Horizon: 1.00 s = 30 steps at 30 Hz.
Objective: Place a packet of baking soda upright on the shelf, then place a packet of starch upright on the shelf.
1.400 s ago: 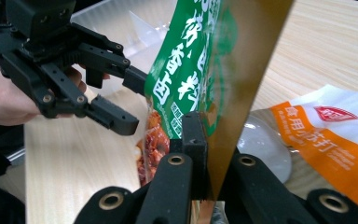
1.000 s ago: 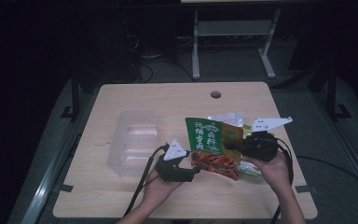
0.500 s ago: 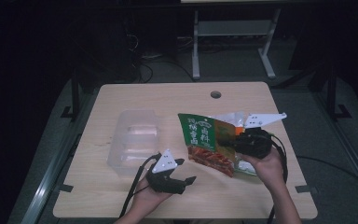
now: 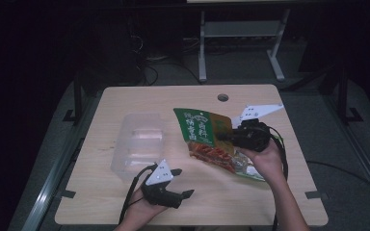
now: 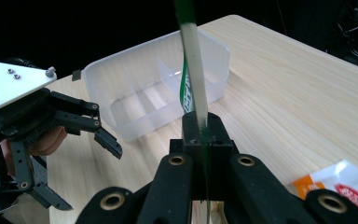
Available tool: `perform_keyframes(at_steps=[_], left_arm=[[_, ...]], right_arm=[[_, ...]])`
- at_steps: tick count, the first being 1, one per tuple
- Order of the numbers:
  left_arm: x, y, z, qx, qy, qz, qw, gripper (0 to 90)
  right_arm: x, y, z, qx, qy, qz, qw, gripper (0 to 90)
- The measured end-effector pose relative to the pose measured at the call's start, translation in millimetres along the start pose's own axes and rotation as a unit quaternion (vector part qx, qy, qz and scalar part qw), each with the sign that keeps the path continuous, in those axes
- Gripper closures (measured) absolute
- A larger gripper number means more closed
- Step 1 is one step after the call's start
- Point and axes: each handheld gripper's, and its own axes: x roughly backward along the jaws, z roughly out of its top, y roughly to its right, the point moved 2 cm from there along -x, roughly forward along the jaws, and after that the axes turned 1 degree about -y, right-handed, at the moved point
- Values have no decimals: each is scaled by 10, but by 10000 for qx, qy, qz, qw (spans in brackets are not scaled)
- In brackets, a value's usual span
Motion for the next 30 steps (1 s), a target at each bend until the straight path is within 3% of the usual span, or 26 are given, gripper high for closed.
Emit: perform_keyframes(at_steps=[8, 20, 30], left_arm=[[14, 34, 25, -225, 39, -14, 9997, 232], [-10, 71, 12, -183, 39, -103, 9998, 227], [-24, 72, 8, -157, 62, -106, 9998, 225]], right_arm=[[-47, -1, 185, 99, 6, 6, 10000, 899], [-127, 52, 403, 129, 24, 36, 9999, 899], [-228, 74, 690, 241, 165, 91, 9995, 899]])
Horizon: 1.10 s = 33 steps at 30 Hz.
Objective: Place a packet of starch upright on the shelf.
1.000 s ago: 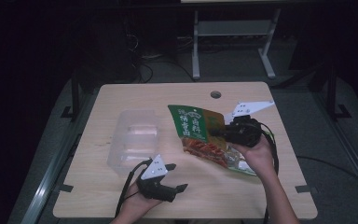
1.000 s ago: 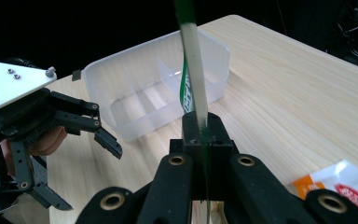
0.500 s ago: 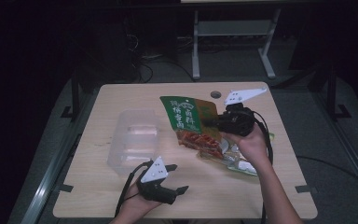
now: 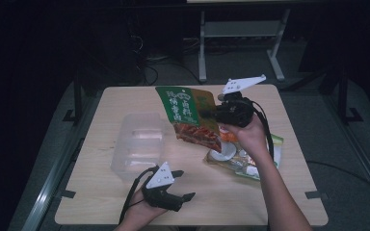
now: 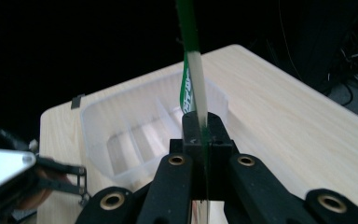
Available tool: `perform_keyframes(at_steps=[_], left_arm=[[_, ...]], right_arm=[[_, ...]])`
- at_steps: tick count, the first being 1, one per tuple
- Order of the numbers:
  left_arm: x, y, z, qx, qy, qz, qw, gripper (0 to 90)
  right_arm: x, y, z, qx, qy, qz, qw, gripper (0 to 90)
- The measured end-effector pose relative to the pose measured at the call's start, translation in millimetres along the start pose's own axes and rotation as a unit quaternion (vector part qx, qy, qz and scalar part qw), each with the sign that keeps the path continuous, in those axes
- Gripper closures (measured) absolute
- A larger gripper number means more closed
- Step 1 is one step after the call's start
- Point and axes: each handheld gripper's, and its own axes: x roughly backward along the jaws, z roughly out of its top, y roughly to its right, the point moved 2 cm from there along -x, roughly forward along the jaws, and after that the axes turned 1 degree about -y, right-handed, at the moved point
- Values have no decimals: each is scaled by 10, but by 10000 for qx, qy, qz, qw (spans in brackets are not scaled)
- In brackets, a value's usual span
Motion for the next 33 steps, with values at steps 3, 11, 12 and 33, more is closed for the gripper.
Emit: perform_keyframes(at_steps=[3, 11, 12, 33], left_arm=[[-6, -3, 9, -17, -7, -9, 10000, 225], [-9, -22, 12, 13, -8, -24, 10000, 225], [-9, -22, 12, 13, -8, -24, 10000, 225], [41, -22, -19, 68, 94, 35, 9999, 225]], right_arm=[[-64, -13, 124, 75, -36, 14, 10000, 899], [-309, -4, 349, 178, -33, 229, 9996, 899], [-309, -4, 349, 178, -33, 229, 9996, 899], [-864, -82, 576, 303, -117, 560, 9979, 899]])
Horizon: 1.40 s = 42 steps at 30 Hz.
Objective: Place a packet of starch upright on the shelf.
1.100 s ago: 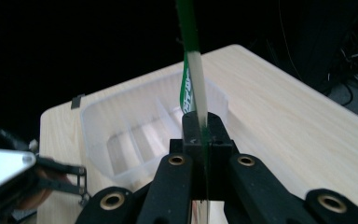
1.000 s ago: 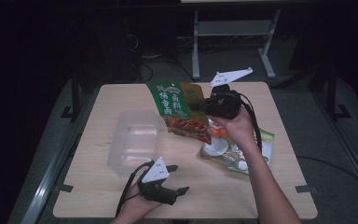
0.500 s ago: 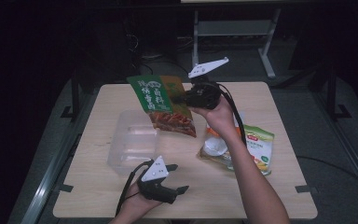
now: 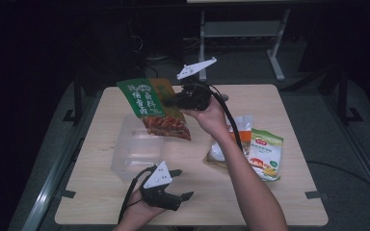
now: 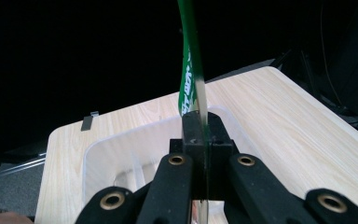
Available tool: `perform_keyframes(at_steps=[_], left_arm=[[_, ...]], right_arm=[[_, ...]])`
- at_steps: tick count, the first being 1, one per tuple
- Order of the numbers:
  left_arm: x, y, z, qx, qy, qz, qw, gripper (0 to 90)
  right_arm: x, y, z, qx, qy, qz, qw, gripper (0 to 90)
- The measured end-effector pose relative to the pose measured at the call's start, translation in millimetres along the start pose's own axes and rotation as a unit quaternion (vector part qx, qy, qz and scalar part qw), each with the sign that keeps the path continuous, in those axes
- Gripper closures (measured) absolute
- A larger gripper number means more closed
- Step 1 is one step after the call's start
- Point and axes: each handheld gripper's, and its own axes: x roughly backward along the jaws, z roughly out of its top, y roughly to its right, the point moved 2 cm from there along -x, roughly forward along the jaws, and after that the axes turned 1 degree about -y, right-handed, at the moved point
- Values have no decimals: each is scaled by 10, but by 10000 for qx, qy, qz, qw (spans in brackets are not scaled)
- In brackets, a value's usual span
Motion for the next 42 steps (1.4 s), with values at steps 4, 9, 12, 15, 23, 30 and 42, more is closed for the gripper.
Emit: perform_keyframes(at_steps=[4, 9, 12, 15, 23, 30, 42], left_arm=[[5, -7, 0, -63, -31, 7, 10000, 225], [9, 0, -6, -34, -46, 13, 10000, 224], [15, 2, -2, -96, -46, 26, 9999, 225], [12, 19, -3, -70, -18, 29, 10000, 224], [3, 30, -14, -128, -50, 40, 9999, 224], [-8, 37, -25, -70, -67, 25, 10000, 221], [-18, 48, -23, -103, -64, 24, 9999, 221]], right_arm=[[-61, -12, 34, -4, 15, 39, 10000, 899], [-178, -65, 91, 23, 114, 172, 9998, 899], [-296, -123, 113, 21, 154, 297, 9994, 899], [-380, -154, 110, -20, 175, 415, 9990, 899], [-732, -244, 66, -66, 23, 628, 9980, 899], [-978, -165, -157, -402, 40, 534, 9978, 899], [-1083, -91, -453, -695, 109, 395, 9967, 893]])
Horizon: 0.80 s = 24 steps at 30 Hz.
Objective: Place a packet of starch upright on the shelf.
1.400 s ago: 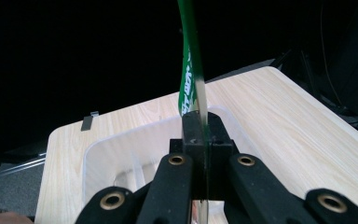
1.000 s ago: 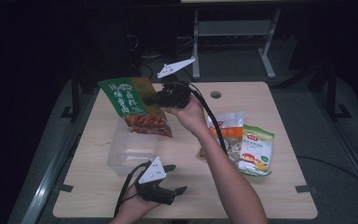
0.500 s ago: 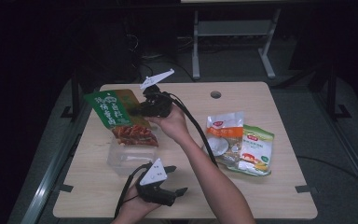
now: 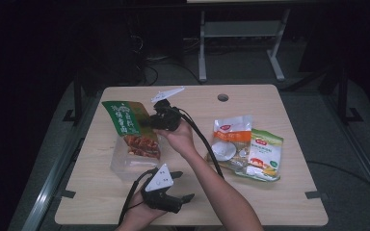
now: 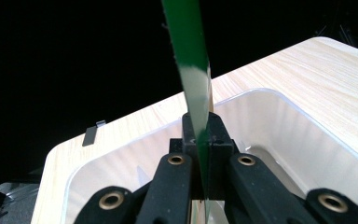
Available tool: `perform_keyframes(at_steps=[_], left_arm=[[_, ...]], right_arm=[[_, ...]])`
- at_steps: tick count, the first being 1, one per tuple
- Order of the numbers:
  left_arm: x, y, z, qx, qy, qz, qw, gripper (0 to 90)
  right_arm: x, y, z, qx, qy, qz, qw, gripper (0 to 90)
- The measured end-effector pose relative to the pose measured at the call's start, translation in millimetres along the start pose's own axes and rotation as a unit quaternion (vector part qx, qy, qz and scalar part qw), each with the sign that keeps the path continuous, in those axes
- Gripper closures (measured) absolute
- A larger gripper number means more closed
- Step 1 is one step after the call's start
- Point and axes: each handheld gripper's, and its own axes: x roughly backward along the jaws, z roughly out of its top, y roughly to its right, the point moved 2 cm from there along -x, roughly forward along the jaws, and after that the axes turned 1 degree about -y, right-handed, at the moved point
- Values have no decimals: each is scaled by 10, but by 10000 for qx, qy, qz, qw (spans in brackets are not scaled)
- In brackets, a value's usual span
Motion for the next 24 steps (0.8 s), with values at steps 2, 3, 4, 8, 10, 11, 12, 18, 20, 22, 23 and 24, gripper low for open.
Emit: perform_keyframes(at_steps=[2, 3, 4, 8, 10, 11, 12, 18, 20, 22, 23, 24], left_arm=[[-1, -1, -1, 4, -1, -2, 10000, 221], [-1, -1, -1, 4, -1, -2, 10000, 221], [0, -2, -1, 0, -23, -4, 10000, 221], [-9, -1, -1, -3, -28, -3, 10000, 221], [-11, -1, -3, -4, -29, -2, 10000, 221], [-13, 0, -4, -1, -27, -1, 10000, 221], [-15, -1, -5, -6, -32, 1, 10000, 221], [-30, -6, -11, -25, -67, 3, 10000, 220], [-31, -8, -11, -18, -43, 8, 10000, 221], [-29, -13, -12, -27, -49, 16, 10000, 221], [-29, -13, -12, -27, -49, 16, 10000, 221], [-29, -14, -12, -21, -49, 15, 10000, 221]], right_arm=[[30, 29, -28, -25, 10, -7, 10000, 888], [38, 37, -40, -14, -13, 9, 10000, 887], [46, 44, -54, 12, -40, 32, 10000, 886], [76, 61, -109, 147, -148, 62, 9998, 880], [93, 78, -142, 186, -210, 43, 9996, 879], [93, 78, -142, 186, -210, 43, 9996, 879], [103, 90, -161, 162, -218, 25, 9996, 879], [122, 133, -194, 147, -299, -125, 9994, 835], [131, 142, -189, 136, -338, -164, 9992, 747], [159, 161, -189, 60, -354, -252, 9990, 671], [159, 161, -189, 60, -354, -252, 9990, 671], [192, 174, -193, -1, -370, -285, 9989, 593]])
